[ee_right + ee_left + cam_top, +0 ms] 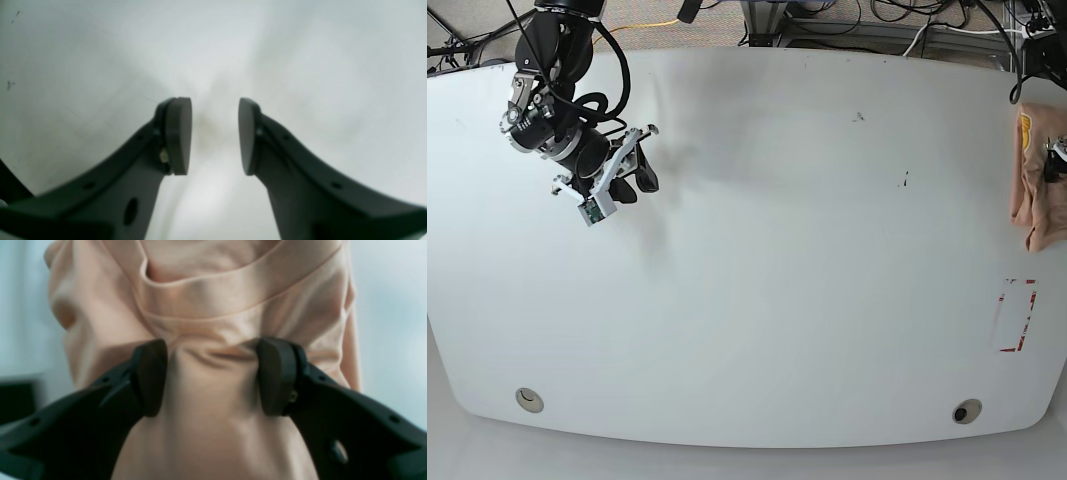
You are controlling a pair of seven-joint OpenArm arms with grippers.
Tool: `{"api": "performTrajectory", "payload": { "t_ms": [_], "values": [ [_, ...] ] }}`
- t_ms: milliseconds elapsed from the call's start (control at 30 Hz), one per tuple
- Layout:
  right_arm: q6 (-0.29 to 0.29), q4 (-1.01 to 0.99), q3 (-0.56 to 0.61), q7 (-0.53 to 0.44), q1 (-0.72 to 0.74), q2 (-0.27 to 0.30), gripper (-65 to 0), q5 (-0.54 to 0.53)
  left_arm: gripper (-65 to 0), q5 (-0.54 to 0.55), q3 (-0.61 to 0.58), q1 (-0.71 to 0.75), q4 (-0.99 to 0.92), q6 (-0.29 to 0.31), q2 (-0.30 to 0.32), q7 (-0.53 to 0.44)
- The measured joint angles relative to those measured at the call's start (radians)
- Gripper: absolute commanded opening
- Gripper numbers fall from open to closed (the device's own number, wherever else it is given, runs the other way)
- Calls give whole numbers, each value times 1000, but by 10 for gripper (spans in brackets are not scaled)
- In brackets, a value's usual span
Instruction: Fold the T-shirt properly
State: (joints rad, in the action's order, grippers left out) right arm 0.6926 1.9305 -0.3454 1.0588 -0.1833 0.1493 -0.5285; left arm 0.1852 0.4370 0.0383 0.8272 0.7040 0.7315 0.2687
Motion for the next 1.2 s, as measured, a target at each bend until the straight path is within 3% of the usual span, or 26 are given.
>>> {"api": "performTrajectory", "payload": {
  "t_ms": [167, 333, 467, 600, 767, 900, 1067, 1200],
  "values": [
    [0, 0, 0, 0, -7, 0, -433, 1, -263, -29, 54, 13, 60, 2, -3, 79],
    [0, 0, 0, -17, 4, 2, -433, 9, -264, -56, 93, 28, 367, -5, -43, 306],
    [5, 0, 4, -146, 14, 18, -430, 121, -265, -47, 90, 37, 582, -7, -125, 303],
    [0, -11, 2, -312, 14, -29, -428, 354, -265, -129, 77, 61, 703, 5, -271, 235],
    [14, -98, 4, -649, -3, -58, -430, 555, -265, -260, 76, 86, 774, -116, -474, 13],
    [5, -199, -8, -861, -50, -45, -430, 653, -265, -304, 74, 143, 790, -174, -584, -192],
    [13, -260, -55, -1069, -145, -54, -430, 652, -265, -312, 77, 281, 809, -259, -685, -368],
    [6, -264, -100, -1109, -252, -55, -430, 620, -265, -309, 77, 422, 866, -265, -768, -421]
  ]
}}
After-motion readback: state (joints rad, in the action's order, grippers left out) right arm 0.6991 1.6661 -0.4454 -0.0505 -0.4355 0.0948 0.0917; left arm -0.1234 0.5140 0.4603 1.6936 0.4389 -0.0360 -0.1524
